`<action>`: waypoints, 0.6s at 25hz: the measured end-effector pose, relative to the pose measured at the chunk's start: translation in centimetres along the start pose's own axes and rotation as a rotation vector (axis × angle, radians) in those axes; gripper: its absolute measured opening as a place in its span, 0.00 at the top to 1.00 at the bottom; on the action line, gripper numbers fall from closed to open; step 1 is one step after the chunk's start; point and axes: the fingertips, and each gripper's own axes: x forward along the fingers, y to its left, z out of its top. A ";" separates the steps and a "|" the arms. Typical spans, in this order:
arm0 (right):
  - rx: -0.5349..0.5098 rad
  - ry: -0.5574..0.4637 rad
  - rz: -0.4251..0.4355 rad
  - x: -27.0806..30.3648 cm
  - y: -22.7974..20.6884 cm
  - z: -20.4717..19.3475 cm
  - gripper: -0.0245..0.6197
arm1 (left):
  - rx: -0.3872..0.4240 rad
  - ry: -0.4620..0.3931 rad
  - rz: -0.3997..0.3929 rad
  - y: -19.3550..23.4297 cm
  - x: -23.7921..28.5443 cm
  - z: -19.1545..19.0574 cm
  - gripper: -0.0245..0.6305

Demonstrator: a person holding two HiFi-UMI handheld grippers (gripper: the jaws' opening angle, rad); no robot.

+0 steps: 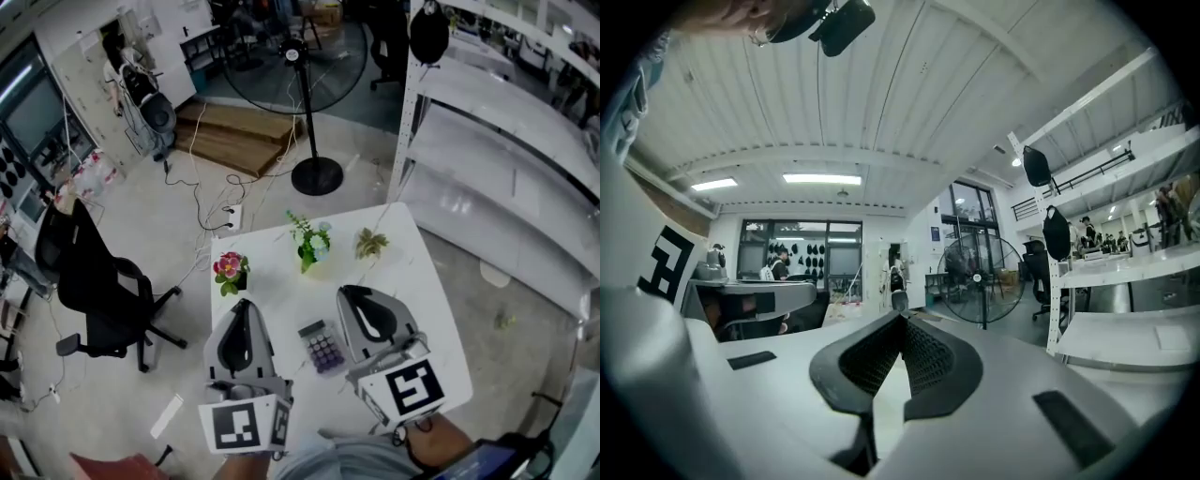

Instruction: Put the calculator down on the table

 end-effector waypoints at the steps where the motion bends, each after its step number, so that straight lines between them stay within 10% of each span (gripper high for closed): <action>1: -0.004 -0.007 -0.007 0.0 -0.1 0.1 0.94 | 0.005 -0.010 -0.004 0.0 0.1 0.2 0.95; 15: 0.005 -0.019 -0.005 0.0 -0.5 -0.1 0.94 | 0.019 -0.010 -0.011 -0.7 0.8 -0.2 0.95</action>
